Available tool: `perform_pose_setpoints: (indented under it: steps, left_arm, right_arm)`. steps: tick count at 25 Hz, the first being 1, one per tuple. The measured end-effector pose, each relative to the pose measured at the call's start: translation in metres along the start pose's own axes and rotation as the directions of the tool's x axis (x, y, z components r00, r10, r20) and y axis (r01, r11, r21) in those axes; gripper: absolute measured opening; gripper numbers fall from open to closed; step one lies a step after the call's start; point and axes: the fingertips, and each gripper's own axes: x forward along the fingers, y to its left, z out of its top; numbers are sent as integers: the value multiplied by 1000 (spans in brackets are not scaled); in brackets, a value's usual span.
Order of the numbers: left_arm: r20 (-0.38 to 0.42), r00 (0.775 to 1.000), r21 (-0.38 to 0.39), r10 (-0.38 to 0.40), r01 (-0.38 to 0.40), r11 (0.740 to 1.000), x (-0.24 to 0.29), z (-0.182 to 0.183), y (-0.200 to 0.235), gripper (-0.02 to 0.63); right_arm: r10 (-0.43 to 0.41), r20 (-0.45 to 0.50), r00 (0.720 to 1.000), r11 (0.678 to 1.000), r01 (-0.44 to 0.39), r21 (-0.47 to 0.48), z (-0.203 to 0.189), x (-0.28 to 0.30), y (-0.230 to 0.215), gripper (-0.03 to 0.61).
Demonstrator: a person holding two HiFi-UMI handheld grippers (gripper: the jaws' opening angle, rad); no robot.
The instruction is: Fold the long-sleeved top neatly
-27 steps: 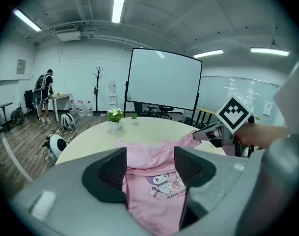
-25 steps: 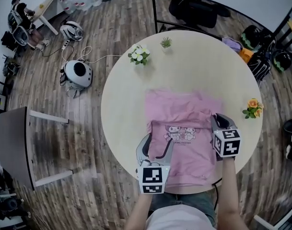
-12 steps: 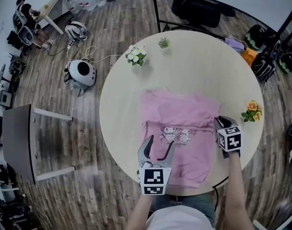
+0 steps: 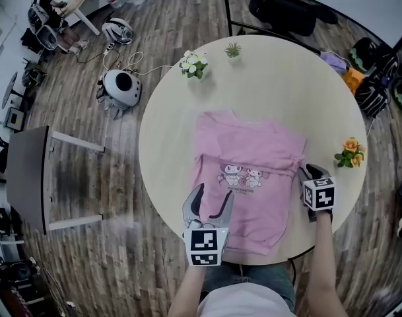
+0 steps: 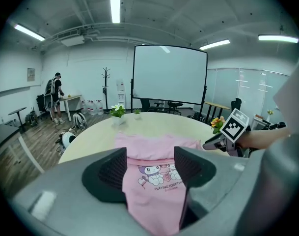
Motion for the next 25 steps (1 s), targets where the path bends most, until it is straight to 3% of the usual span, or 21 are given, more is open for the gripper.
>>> perform_pose_setpoints:
  steps: [15,25]
  left_arm:
    - [-5,1000,-17,29,-29,999,-53,-37,32,298]
    - [-75,996,3,-46,47,999,-98,-95,52,298]
  right_arm:
    - [-26,138,990,991,7,133,-42,-76,58,135]
    - [-93,105,990,978,71,198,-112,-117,117,137]
